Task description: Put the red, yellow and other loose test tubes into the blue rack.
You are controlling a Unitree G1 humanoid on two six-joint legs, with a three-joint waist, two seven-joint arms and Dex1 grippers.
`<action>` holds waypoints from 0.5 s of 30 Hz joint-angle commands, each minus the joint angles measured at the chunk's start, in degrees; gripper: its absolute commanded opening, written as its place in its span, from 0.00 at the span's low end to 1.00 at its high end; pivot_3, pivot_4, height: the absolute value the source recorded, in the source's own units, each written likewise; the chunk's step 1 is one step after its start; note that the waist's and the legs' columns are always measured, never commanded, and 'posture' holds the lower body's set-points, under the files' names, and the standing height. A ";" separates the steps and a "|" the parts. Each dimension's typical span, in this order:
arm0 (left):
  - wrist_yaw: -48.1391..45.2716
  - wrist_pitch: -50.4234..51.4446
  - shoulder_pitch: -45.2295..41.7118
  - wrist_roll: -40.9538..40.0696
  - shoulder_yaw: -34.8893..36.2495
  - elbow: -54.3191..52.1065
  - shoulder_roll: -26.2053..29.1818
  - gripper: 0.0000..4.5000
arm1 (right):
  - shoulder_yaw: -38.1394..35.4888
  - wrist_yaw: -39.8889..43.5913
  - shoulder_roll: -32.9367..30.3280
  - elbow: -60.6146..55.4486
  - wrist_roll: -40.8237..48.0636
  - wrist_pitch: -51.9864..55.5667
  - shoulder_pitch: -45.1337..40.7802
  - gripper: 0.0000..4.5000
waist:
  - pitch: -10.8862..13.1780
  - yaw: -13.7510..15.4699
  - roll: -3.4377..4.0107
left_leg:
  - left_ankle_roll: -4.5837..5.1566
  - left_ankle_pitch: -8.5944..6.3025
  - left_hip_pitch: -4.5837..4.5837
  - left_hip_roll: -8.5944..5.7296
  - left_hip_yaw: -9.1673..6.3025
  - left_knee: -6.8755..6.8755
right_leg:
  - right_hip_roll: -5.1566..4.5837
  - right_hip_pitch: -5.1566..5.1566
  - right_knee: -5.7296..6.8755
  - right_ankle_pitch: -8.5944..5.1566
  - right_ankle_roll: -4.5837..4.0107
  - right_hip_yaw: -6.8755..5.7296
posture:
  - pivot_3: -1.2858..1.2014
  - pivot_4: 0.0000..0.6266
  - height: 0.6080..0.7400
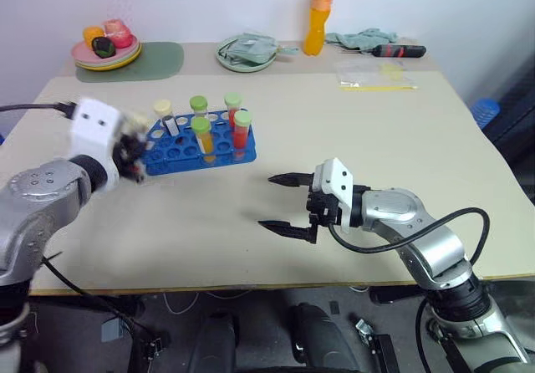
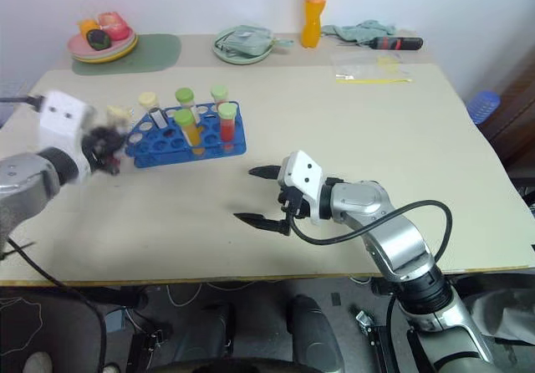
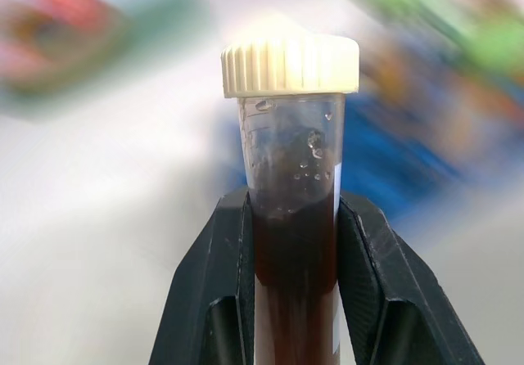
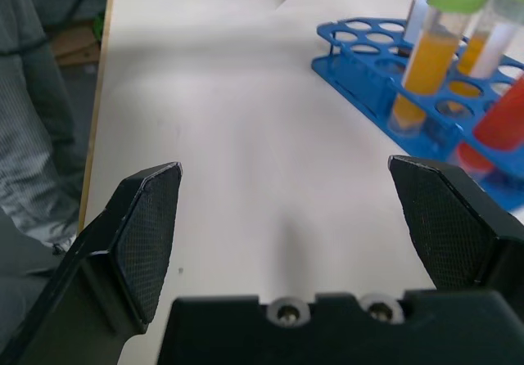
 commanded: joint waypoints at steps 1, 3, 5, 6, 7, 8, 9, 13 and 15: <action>5.17 -17.86 -1.87 11.76 -2.07 4.40 -7.92 0.18 | 0.71 0.45 1.52 0.32 0.07 -1.60 -2.15 1.00 | -0.01 0.26 0.00 | 0.00 0.00 -0.01 0.00 -0.01 0.00 | 0.00 0.00 0.00 0.00 0.00 0.00 | 0.52 0.24 1.00; 7.14 -29.03 -2.19 19.55 -5.61 9.40 -12.41 0.18 | 1.19 0.61 2.16 1.09 -0.21 -1.93 -2.81 1.00 | -0.03 0.39 -0.05 | 0.00 0.00 -0.03 -0.03 -0.02 -0.01 | -0.05 0.00 0.00 0.01 0.01 -0.04 | 0.52 0.24 1.00; 8.12 -33.96 -2.44 22.90 -7.31 14.37 -16.45 0.18 | 1.43 0.56 2.41 1.44 -0.54 -2.23 -3.09 1.00 | -0.05 0.34 -0.04 | 0.00 0.00 -0.02 -0.05 0.00 -0.01 | -0.09 0.00 0.00 0.03 0.02 -0.03 | 0.52 0.24 1.00; 8.11 -35.76 -2.76 23.82 -7.93 16.51 -18.33 0.18 | 1.36 0.42 2.38 1.41 -0.67 -2.27 -3.10 1.00 | -0.05 0.30 -0.04 | 0.00 0.00 -0.02 -0.06 0.00 -0.02 | -0.10 0.00 0.01 0.03 0.02 -0.03 | 0.52 0.24 1.00; 7.66 -37.06 -3.10 24.33 -8.32 18.32 -19.83 0.18 | 1.24 0.29 2.34 1.32 -0.80 -2.29 -3.02 1.00 | -0.05 0.27 -0.04 | 0.00 0.00 -0.03 -0.06 -0.01 -0.01 | -0.10 0.00 0.02 0.03 0.03 -0.04 | 0.52 0.24 1.00; 7.16 -38.19 -3.38 24.80 -8.37 19.57 -20.84 0.18 | 1.14 0.22 2.32 1.24 -0.89 -2.27 -2.96 1.00 | -0.05 0.18 -0.05 | 0.00 0.00 -0.02 -0.06 -0.01 -0.01 | -0.09 -0.01 0.04 0.03 0.03 -0.04 | 0.52 0.24 1.00; 6.28 -39.06 -3.57 25.03 -8.70 20.43 -21.71 0.18 | 0.88 0.00 2.12 0.86 -0.99 -2.13 -2.63 1.00 | -0.05 -0.01 -0.04 | 0.00 0.00 -0.02 -0.05 -0.03 -0.01 | -0.07 -0.01 0.04 0.03 0.03 -0.05 | 0.52 0.24 1.00; 3.60 -40.42 -3.38 25.23 -8.96 21.63 -24.04 0.18 | 0.12 -1.12 1.66 -0.69 -1.01 -1.45 -1.20 1.00 | -0.05 -0.09 -0.04 | 0.00 0.00 0.00 -0.02 -0.04 -0.03 | -0.03 -0.04 0.09 0.03 0.03 -0.04 | 0.52 0.24 1.00; 2.90 -40.77 -3.24 25.05 -8.49 21.97 -24.88 0.18 | 0.02 -1.66 1.68 -1.16 -0.89 -1.16 -0.78 1.00 | -0.05 -0.05 -0.04 | 0.00 0.00 -0.01 -0.03 -0.03 -0.02 | -0.05 -0.03 0.09 0.03 0.03 -0.04 | 0.52 0.24 1.00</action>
